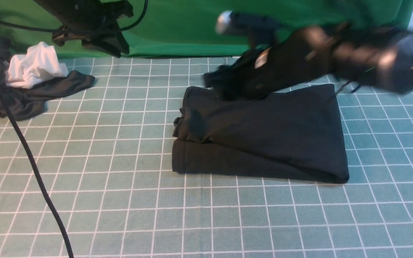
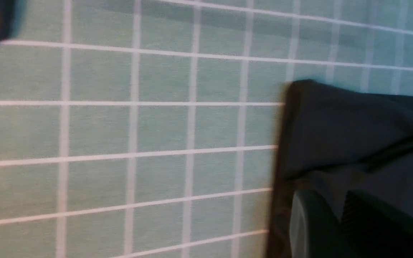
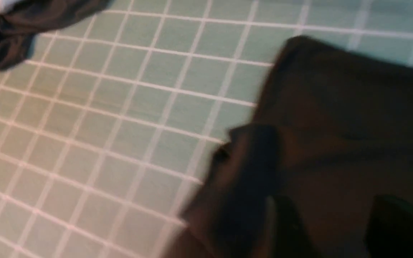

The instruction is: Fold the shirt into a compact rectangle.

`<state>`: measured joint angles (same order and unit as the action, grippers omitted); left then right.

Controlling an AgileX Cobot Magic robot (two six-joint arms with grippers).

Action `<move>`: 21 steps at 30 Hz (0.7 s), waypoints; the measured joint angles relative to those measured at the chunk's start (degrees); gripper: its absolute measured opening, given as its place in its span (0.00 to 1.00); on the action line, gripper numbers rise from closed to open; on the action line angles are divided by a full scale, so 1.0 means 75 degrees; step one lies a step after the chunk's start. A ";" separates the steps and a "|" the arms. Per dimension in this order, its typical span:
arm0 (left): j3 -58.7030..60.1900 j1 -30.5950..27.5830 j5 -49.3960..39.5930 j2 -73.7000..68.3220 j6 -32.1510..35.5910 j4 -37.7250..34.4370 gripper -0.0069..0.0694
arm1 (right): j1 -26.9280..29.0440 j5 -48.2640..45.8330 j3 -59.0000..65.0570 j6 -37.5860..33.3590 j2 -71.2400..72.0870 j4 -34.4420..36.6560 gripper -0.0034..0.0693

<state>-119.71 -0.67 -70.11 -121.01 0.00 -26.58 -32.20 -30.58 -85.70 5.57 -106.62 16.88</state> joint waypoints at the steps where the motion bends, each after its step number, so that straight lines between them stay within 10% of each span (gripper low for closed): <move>1: 0.0041 0.0100 0.0024 0.0091 0.0000 -0.0281 0.22 | 0.0283 -0.0653 0.0000 -0.0254 0.0339 -0.0032 0.21; 11: 0.1241 0.2078 0.0018 -0.0084 0.0190 -0.0179 0.22 | 0.1872 -0.2991 0.0000 -0.0742 0.2203 -0.0574 0.08; 21: 0.2796 0.2357 0.0163 -0.0576 -0.0391 0.1216 0.23 | 0.2072 -0.4018 0.0000 -0.1009 0.2327 -0.0746 0.08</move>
<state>-98.74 17.01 -68.89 -125.32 -2.93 -17.46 -16.66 -60.71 -85.70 -2.00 -89.17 11.28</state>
